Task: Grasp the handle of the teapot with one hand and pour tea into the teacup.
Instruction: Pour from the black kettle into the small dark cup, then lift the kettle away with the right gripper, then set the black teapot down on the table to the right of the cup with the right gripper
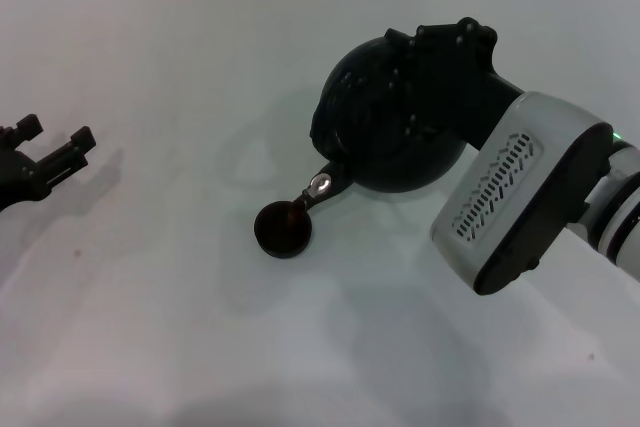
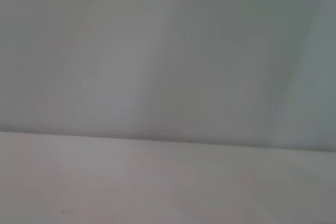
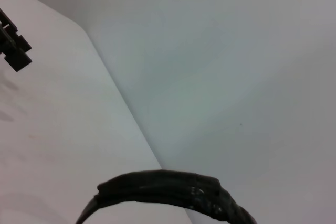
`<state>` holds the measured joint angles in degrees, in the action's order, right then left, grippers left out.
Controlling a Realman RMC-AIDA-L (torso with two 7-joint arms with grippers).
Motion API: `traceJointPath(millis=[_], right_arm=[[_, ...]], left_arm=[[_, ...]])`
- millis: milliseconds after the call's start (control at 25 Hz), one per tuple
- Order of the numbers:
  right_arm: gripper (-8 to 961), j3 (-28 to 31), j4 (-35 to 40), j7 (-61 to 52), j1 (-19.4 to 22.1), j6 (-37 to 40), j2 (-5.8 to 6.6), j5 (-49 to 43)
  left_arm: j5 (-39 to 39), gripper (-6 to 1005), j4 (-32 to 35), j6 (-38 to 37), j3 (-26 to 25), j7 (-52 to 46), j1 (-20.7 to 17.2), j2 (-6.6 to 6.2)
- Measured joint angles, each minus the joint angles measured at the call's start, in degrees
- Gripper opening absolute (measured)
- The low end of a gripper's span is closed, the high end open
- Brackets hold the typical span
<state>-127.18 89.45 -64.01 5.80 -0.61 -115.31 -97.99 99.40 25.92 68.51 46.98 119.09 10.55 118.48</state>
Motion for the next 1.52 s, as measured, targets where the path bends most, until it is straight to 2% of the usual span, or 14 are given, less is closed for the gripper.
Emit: traceJointPath(millis=[560,800,1080,1280,1520], right_arm=[[108,0.4,-0.3,0.4,-0.1,0.3,-0.06,1.2],[109,4.4,0.9,0.1,0.4,6.2,0.38,8.3],[109,12.8,1.8,-1.8,2.6,17.9,0.5,17.9],[110,22.2,-0.3,-12.4,3.0,28.2,0.55,18.2],[110,35.4,-5.1,-18.2,2.9,45.3,0.62,18.0]], left_arm=[[0.0,851,-0.1,-0.1,0.0,0.0,0.3,0.0],[-0.1,850,-0.1,-0.7,0.0,0.0,0.4,-0.04],[-0.1,850,-0.1,-0.8,0.0,0.0,0.4,-0.08],[-0.1,851,-0.1,-0.9,0.1,0.0,0.6,-0.09],[-0.2,851,-0.1,-0.8,0.2,0.0,0.6,-0.09]])
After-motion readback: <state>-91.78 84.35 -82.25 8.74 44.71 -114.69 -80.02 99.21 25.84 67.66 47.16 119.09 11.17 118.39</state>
